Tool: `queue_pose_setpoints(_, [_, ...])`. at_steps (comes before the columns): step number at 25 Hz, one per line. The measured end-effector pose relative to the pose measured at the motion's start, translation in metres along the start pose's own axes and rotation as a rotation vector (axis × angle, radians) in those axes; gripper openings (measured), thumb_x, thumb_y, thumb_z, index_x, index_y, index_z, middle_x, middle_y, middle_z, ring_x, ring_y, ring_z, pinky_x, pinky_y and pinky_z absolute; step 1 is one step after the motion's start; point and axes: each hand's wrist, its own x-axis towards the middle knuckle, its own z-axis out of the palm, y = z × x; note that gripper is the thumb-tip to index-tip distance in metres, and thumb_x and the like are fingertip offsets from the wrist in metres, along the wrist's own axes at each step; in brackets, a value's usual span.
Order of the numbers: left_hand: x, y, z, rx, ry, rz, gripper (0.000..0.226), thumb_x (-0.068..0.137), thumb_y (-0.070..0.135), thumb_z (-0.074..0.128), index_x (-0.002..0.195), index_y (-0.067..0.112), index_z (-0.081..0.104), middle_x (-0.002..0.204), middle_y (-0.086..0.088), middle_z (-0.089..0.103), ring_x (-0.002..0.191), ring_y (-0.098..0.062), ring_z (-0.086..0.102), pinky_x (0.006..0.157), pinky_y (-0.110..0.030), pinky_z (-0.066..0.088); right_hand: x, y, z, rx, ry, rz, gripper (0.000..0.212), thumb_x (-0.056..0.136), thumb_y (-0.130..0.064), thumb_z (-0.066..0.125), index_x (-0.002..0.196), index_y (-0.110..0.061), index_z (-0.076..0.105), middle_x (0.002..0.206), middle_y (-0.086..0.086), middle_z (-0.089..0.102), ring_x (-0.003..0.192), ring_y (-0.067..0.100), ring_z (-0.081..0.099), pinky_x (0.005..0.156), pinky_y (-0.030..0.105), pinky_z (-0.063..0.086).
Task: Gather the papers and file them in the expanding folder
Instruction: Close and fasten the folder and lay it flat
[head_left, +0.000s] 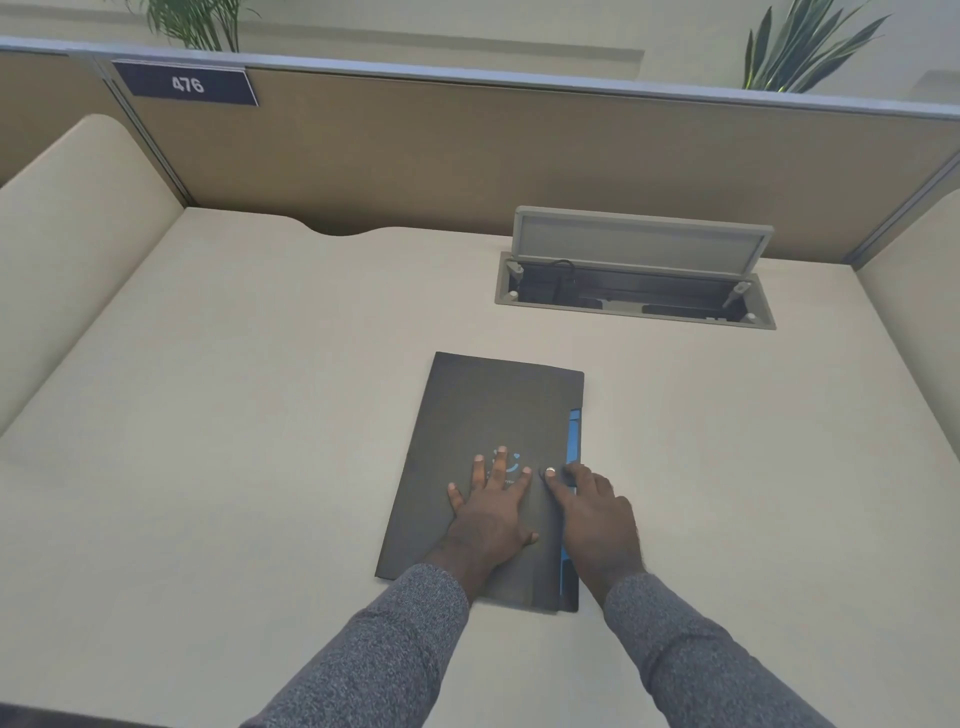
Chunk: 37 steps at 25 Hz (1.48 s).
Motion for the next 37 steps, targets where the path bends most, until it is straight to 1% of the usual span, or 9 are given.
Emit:
queue_pose_setpoints(6, [-0.003,-0.005,-0.006,-0.109,0.052,0.020,0.079,0.084,0.039,0.065,0.151,0.032,0.022,0.164,0.003,-0.011,0.150,-0.025,-0.009,0.115,-0.060,0.005,-0.005,-0.001,-0.005,0.332,0.018,0.108,0.060,0.092,-0.012,0.044,0.148,-0.031,0.040,0.153,0.000,0.037,0.130,0.025,0.045,0.095,0.038,0.044])
queue_pose_setpoints(9, [-0.017,-0.022,-0.016,-0.382,0.367,-0.065,0.057,0.088,0.024,0.057,0.143,0.018,0.040,0.162,-0.007,0.017,0.148,-0.023,0.016,0.116,-0.037,0.020,-0.021,-0.002,-0.003,0.584,0.101,0.302,0.058,0.089,-0.011,0.046,0.144,-0.027,0.044,0.143,0.001,0.043,0.123,0.026,0.046,0.095,0.040,0.045])
queue_pose_setpoints(12, [-0.041,-0.056,-0.022,-0.381,0.569,-0.246,0.046,0.085,0.022,0.055,0.131,0.016,0.052,0.149,-0.004,0.039,0.137,-0.023,0.035,0.106,-0.035,0.035,-0.033,-0.005,0.003,0.679,-0.062,0.471,0.045,0.092,-0.022,0.051,0.136,-0.013,0.050,0.138,0.012,0.045,0.127,0.033,0.046,0.100,0.042,0.044])
queue_pose_setpoints(16, [-0.069,-0.088,-0.020,-0.269,0.461,-0.486,0.041,0.086,0.028,0.052,0.126,0.020,0.057,0.129,-0.004,0.049,0.116,-0.028,0.048,0.093,-0.040,0.042,-0.035,-0.018,-0.001,0.739,-0.157,0.534,0.012,0.083,-0.024,0.050,0.089,-0.017,0.058,0.108,0.014,0.056,0.097,0.036,0.060,0.083,0.040,0.053])
queue_pose_setpoints(21, [-0.076,-0.098,-0.017,-0.436,0.431,-0.438,0.018,0.085,0.024,0.049,0.095,0.016,0.063,0.106,-0.010,0.051,0.095,-0.031,0.056,0.077,-0.038,0.050,-0.024,-0.028,-0.010,0.853,-0.145,0.629,0.035,0.083,-0.026,0.056,0.116,-0.019,0.065,0.116,0.008,0.058,0.100,0.031,0.062,0.080,0.035,0.050])
queue_pose_setpoints(27, [-0.069,-0.132,-0.028,-0.511,0.453,-0.439,0.013,0.080,0.023,0.052,0.071,0.016,0.058,0.087,-0.013,0.058,0.065,-0.024,0.057,0.058,-0.028,0.040,-0.011,-0.050,-0.016,1.015,-0.097,0.547,0.023,0.082,-0.015,0.050,0.096,-0.014,0.068,0.107,0.017,0.068,0.071,0.022,0.061,0.063,0.033,0.050])
queue_pose_setpoints(30, [-0.062,-0.154,-0.040,-0.501,0.501,-0.474,0.014,0.081,0.023,0.054,0.083,0.014,0.065,0.091,-0.013,0.061,0.074,-0.031,0.060,0.065,-0.029,0.042,-0.001,-0.075,-0.026,1.066,-0.122,0.480,0.044,0.084,-0.014,0.053,0.127,-0.022,0.059,0.115,0.003,0.059,0.088,0.018,0.064,0.075,0.032,0.052])
queue_pose_setpoints(34, [-0.054,-0.186,-0.062,-0.556,0.602,-0.502,0.015,0.079,0.021,0.059,0.088,0.016,0.070,0.085,-0.009,0.067,0.068,-0.028,0.055,0.066,-0.029,0.041,0.016,-0.102,-0.030,1.157,-0.160,0.358,0.034,0.084,-0.007,0.057,0.083,-0.041,0.058,0.080,-0.027,0.057,0.062,-0.017,0.060,0.054,0.007,0.043])
queue_pose_setpoints(37, [-0.050,-0.206,-0.080,-0.607,0.615,-0.524,0.012,0.074,0.024,0.057,0.080,0.020,0.065,0.079,-0.001,0.062,0.069,-0.027,0.054,0.064,-0.028,0.040,0.032,-0.118,-0.031,1.224,-0.231,0.283,0.035,0.084,-0.009,0.059,0.094,-0.043,0.058,0.097,-0.032,0.060,0.074,-0.026,0.058,0.070,0.011,0.043])
